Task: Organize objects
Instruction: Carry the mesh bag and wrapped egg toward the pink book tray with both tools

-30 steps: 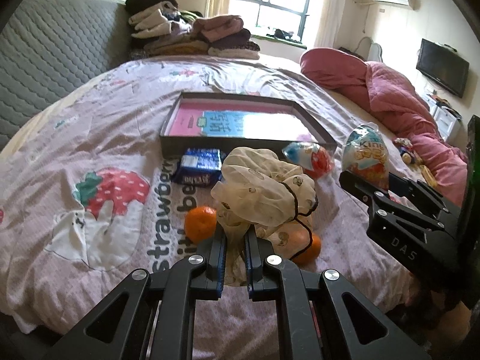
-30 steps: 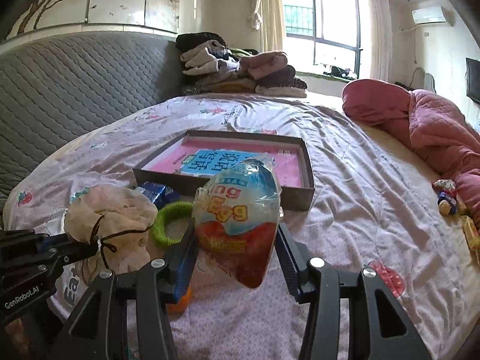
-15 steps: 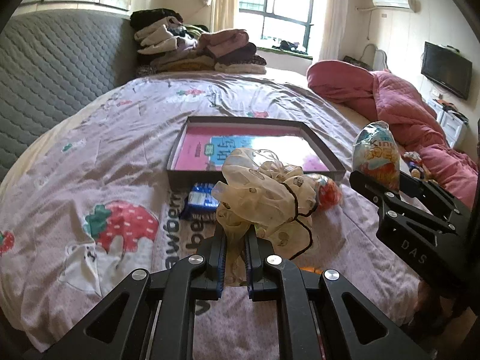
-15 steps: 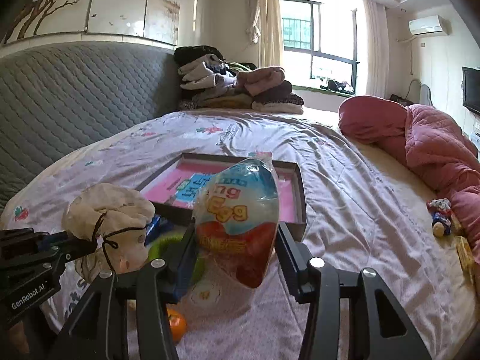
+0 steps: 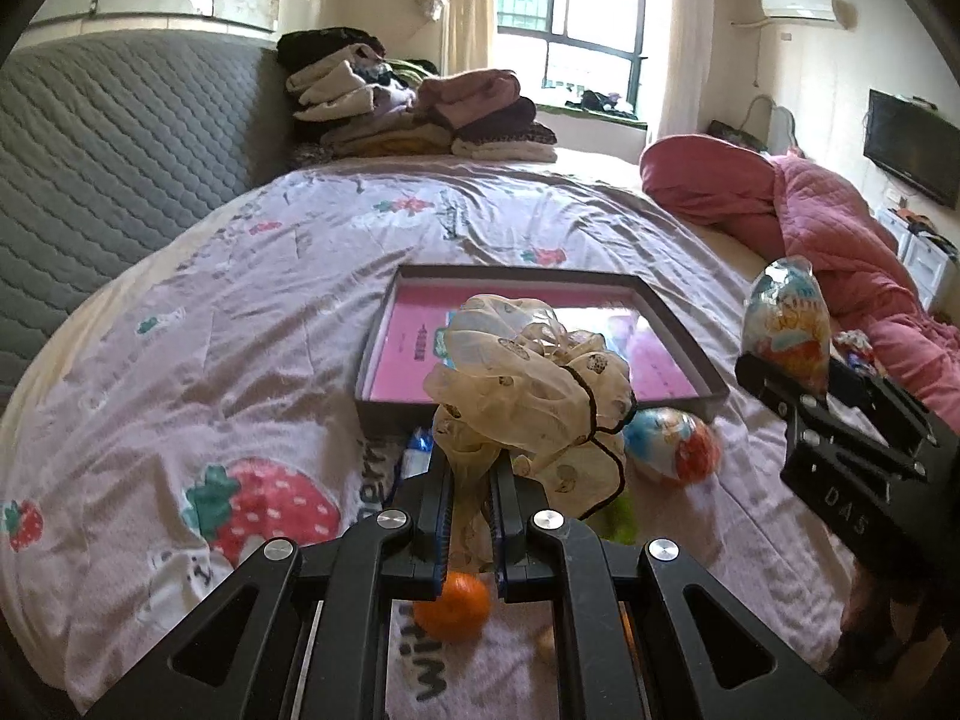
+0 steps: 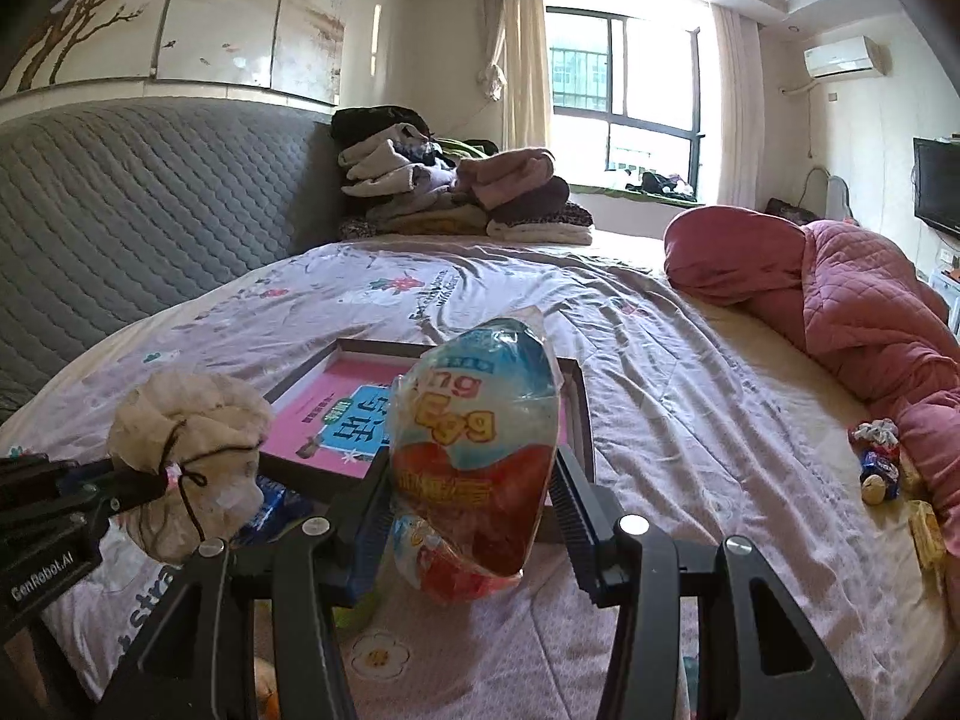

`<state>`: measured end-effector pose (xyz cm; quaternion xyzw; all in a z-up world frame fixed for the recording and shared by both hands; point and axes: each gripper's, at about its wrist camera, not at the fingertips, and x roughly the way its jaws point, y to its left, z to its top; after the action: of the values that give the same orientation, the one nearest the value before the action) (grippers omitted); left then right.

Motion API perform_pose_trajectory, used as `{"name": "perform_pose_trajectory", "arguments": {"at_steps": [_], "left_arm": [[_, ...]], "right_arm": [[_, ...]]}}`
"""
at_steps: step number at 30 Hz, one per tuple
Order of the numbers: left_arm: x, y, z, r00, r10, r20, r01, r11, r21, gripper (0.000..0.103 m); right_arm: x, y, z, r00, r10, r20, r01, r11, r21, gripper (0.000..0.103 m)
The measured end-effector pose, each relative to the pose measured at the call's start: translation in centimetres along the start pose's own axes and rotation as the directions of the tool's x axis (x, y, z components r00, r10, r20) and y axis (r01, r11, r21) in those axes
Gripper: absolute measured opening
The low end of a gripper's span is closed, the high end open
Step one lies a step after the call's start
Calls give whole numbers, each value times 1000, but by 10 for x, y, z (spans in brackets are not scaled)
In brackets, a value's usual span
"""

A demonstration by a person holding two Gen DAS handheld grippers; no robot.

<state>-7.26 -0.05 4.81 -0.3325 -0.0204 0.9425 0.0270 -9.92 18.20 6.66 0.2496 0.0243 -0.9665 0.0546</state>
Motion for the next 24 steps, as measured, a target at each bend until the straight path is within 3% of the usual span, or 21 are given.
{"name": "perform_pose_trajectory", "arguments": {"at_steps": [13, 18, 24], "left_arm": [[41, 1, 39, 998, 62, 6, -62, 998, 6, 10], [61, 2, 50, 999, 42, -11, -42, 999, 6, 10], [86, 8, 67, 999, 28, -22, -28, 1000, 1, 10]], "right_arm": [[24, -11, 12, 1000, -22, -15, 22, 1000, 1, 50], [48, -23, 27, 999, -53, -4, 53, 998, -19, 50], [83, -38, 33, 997, -55, -62, 55, 998, 1, 50]]}}
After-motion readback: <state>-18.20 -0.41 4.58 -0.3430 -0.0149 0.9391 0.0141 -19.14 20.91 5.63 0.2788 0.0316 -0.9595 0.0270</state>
